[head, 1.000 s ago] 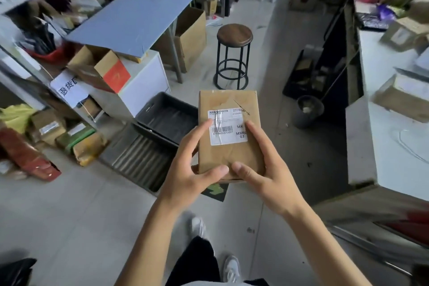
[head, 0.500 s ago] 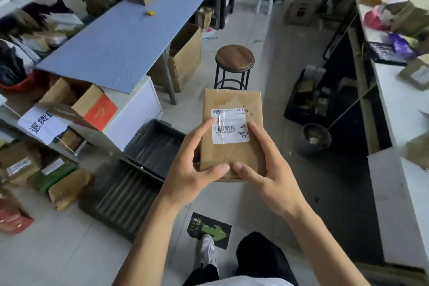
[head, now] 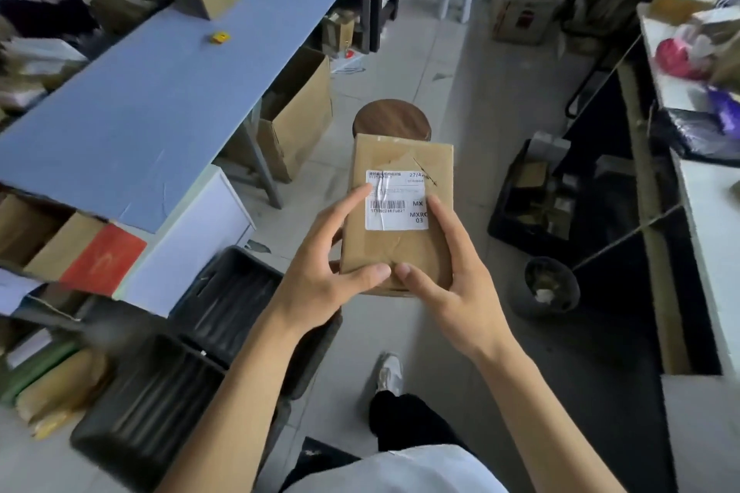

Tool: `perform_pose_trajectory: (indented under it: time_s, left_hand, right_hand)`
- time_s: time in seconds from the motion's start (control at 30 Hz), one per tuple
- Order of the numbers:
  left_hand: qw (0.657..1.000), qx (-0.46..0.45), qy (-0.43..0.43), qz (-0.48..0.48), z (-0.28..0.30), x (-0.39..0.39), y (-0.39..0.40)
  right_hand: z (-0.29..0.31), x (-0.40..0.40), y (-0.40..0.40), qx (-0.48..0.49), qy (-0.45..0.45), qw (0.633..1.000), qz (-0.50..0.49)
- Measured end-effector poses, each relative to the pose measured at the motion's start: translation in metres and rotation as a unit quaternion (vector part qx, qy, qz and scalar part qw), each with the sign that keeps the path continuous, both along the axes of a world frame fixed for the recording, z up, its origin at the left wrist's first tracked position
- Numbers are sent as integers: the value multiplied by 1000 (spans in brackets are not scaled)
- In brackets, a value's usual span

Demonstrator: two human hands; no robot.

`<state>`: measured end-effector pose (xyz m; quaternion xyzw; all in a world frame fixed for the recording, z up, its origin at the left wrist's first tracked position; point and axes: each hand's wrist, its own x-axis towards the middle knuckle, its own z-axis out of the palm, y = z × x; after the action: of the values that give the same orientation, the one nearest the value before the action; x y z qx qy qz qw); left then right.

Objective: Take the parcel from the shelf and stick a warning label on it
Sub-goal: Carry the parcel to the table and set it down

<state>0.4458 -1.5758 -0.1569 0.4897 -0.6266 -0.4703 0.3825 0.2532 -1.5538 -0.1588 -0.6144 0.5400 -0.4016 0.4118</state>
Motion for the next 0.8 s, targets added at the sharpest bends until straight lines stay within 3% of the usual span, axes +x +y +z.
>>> perform_pose_trajectory:
  time_s: [0.3,0.8]
  left_hand:
    - [998,5,12,55,12,-28,-144]
    - [984,2,35,173,-3,20,-378]
  right_hand:
    - [14,-31,-171,4,-2,998,59]
    - [11,25,-451,20,3,984,178]
